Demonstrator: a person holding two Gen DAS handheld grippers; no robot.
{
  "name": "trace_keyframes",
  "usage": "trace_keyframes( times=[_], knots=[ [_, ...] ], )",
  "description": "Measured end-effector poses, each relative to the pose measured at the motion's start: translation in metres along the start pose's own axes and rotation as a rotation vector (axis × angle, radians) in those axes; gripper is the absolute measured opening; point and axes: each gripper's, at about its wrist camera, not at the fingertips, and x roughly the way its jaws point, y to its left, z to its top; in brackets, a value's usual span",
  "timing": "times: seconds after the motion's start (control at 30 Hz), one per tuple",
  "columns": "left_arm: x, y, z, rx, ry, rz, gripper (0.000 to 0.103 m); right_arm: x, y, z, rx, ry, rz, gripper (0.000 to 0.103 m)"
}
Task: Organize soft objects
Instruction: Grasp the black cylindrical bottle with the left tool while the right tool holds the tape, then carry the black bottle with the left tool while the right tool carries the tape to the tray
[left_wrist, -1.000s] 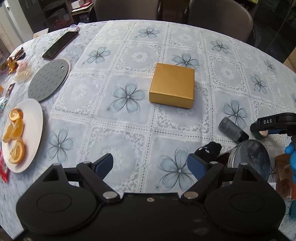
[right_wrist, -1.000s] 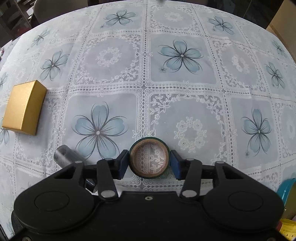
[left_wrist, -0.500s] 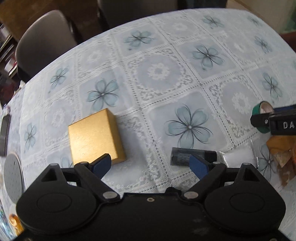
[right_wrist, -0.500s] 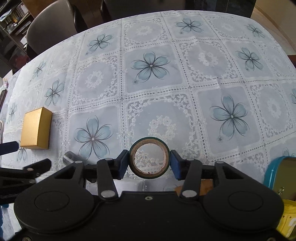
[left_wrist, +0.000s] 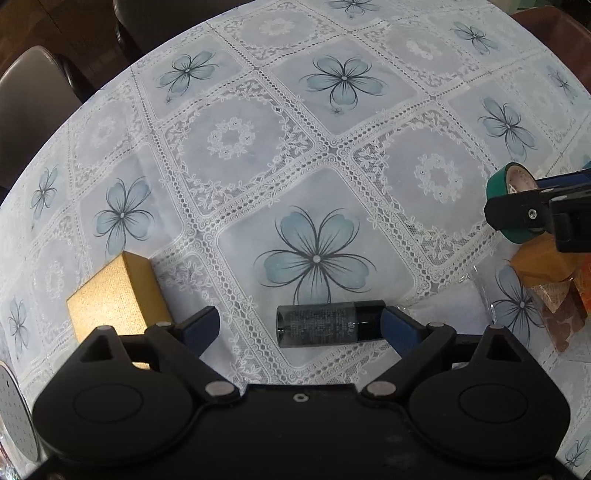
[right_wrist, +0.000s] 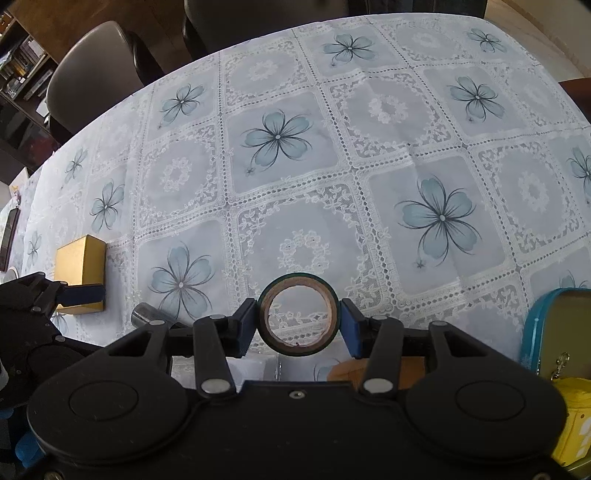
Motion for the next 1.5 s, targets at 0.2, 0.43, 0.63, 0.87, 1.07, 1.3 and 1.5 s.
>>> trace_keyframes(
  times=[0.2,0.43,0.63,0.87,1.07,1.3,1.5],
  knots=[
    [0.002,0.004,0.001,-0.027,-0.01,-0.018,0.099,0.006,0.003,0.0,-0.01,0.015,0.002,0.049],
    [0.006,0.0,-0.002,-0.007,0.0,-0.031,0.101,0.008,0.003,0.0,-0.008,0.022,0.005,0.049],
    [0.016,0.001,-0.002,-0.013,0.024,-0.028,0.098,0.008,0.004,0.0,-0.006,0.022,0.01,0.049],
    [0.024,0.021,-0.005,-0.126,0.043,-0.111,0.067,0.006,0.009,-0.001,-0.021,0.015,0.009,0.048],
    [0.007,0.045,-0.016,-0.238,-0.003,-0.097,0.067,0.0,0.026,-0.002,-0.065,-0.001,0.02,0.048],
    [-0.03,0.09,-0.052,-0.41,-0.07,-0.028,0.067,-0.005,0.075,-0.006,-0.174,-0.022,0.081,0.048],
    [-0.053,0.123,-0.105,-0.55,-0.09,0.037,0.067,-0.006,0.131,-0.019,-0.307,-0.041,0.152,0.048]
  ],
)
